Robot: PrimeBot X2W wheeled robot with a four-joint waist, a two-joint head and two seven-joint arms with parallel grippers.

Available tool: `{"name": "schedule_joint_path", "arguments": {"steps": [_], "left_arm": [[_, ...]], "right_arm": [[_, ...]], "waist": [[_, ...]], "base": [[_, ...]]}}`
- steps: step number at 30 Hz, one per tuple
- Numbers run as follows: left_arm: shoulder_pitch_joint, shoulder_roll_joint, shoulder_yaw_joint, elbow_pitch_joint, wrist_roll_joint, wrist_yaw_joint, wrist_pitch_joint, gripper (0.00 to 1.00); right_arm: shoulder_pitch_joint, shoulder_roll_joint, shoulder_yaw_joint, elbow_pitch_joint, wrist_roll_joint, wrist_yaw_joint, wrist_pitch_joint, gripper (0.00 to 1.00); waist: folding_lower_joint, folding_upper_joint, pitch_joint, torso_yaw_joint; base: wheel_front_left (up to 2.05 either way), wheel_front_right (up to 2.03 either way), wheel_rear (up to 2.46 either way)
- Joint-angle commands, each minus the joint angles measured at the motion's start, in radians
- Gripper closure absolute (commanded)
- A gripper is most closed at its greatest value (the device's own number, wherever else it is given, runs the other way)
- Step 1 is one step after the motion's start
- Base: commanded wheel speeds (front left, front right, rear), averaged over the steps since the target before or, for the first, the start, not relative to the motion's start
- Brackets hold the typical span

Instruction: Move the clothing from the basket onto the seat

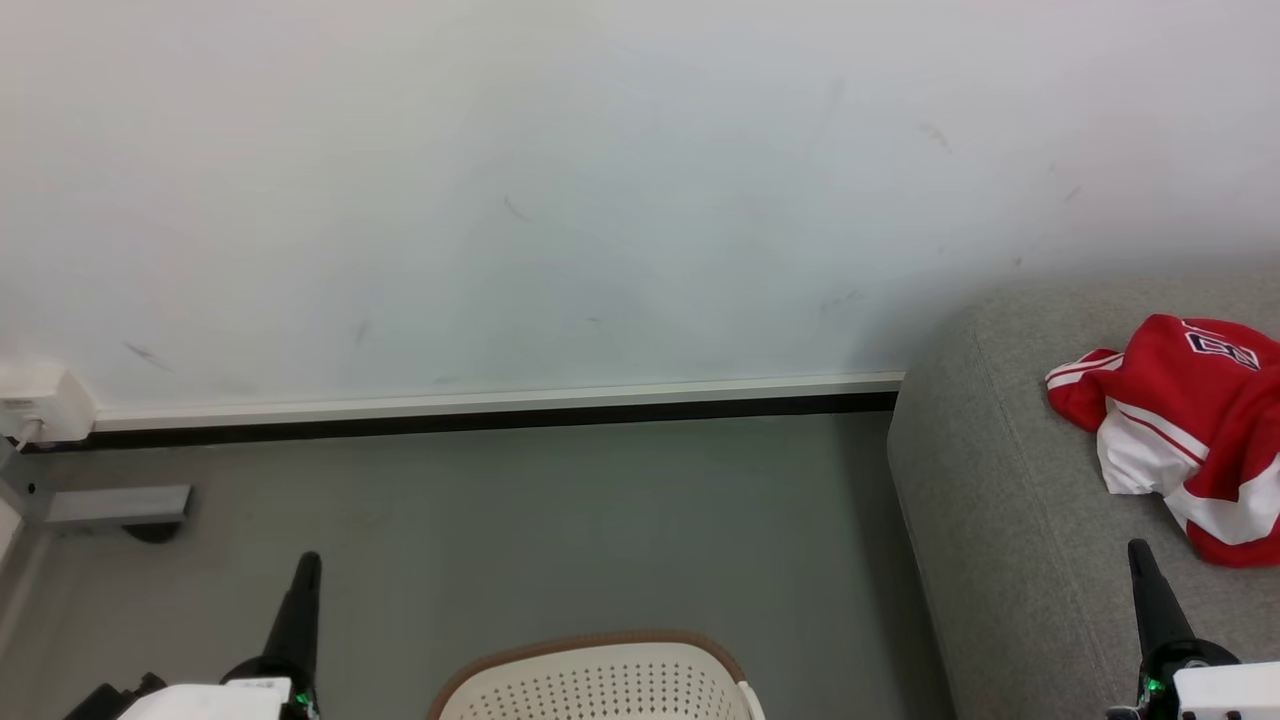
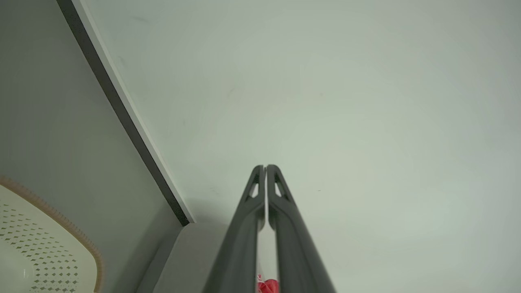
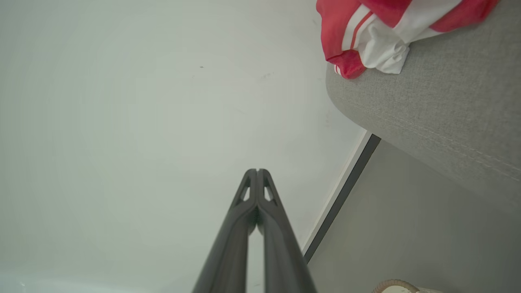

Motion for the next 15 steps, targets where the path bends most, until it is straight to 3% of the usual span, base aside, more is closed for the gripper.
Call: {"name": "schedule_joint_path", "arguments": {"steps": [1, 15], "left_arm": [[-0.015, 0.003, 0.005, -0.006, -0.026, -0.007, 0.009, 1.00], [-0.024, 0.000, 0.007, -0.008, -0.122, -0.013, 0.035, 1.00]], "right_arm": [[-0.014, 0.001, -0.010, -0.010, 0.018, -0.002, 0.007, 1.00], [-0.017, 0.007, -0.026, -0.012, 0.112, -0.002, 0.034, 1.00]], "waist": [[0.0000, 0.0000, 0.000, 0.000], [0.0000, 0.0000, 0.006, 0.004]], "base": [[0.00, 0.00, 0.00], [0.00, 0.00, 0.00]]}}
